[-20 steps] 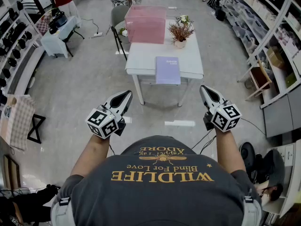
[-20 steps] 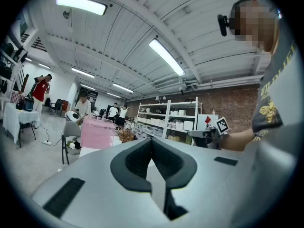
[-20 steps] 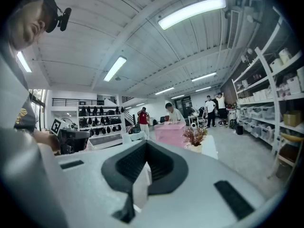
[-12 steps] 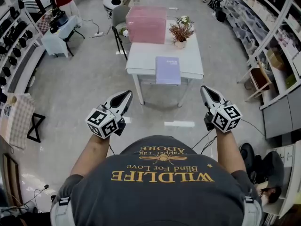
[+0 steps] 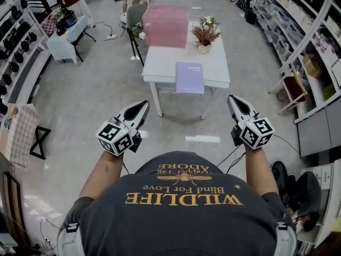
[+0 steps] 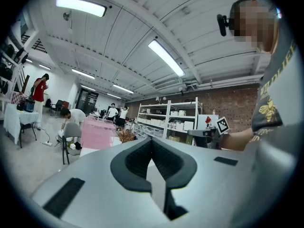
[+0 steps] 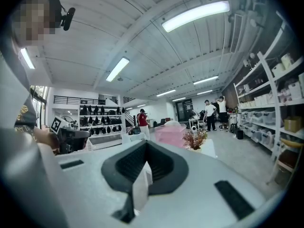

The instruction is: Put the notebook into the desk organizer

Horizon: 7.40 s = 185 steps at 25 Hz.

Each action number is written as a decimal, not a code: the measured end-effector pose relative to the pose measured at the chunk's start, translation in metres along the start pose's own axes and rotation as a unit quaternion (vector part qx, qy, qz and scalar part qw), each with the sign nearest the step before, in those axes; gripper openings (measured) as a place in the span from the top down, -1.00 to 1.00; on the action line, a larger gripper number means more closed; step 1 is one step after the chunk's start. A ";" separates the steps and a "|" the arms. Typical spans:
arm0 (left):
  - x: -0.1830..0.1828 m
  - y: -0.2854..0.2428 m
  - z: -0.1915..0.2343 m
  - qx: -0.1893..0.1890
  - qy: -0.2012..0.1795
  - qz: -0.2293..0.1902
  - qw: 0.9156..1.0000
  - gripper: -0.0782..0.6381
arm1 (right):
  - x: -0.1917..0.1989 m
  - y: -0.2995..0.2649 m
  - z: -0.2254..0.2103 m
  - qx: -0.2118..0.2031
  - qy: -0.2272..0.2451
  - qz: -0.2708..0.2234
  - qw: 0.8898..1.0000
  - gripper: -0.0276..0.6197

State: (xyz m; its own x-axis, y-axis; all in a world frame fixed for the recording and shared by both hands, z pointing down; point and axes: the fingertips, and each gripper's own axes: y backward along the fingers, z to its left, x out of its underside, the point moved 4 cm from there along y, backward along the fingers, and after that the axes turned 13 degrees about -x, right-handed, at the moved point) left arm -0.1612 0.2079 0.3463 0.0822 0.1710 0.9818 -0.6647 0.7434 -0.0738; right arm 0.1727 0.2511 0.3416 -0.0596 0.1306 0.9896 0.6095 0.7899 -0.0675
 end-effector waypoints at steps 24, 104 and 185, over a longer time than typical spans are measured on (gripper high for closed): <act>-0.003 -0.060 -0.084 -0.047 -0.028 0.000 0.998 0.78 | -0.001 0.027 -0.095 -0.083 -0.007 -0.020 0.996 -0.22; 0.084 -0.377 0.166 0.088 0.011 0.153 0.984 0.78 | 0.329 -0.270 -0.256 -0.089 -0.567 0.280 0.769 0.45; -0.098 -0.526 0.353 -0.068 -0.036 -0.004 0.997 0.78 | -0.041 -0.697 -0.501 -0.386 0.013 0.533 0.753 0.81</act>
State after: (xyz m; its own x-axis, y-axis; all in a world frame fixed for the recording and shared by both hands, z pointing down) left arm -0.0815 -0.4285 0.3509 0.0297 0.1219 0.9921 -0.5564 0.8266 -0.0849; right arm 0.1458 -0.6051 0.4116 0.7982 0.4239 0.4280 0.5783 -0.3400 -0.7416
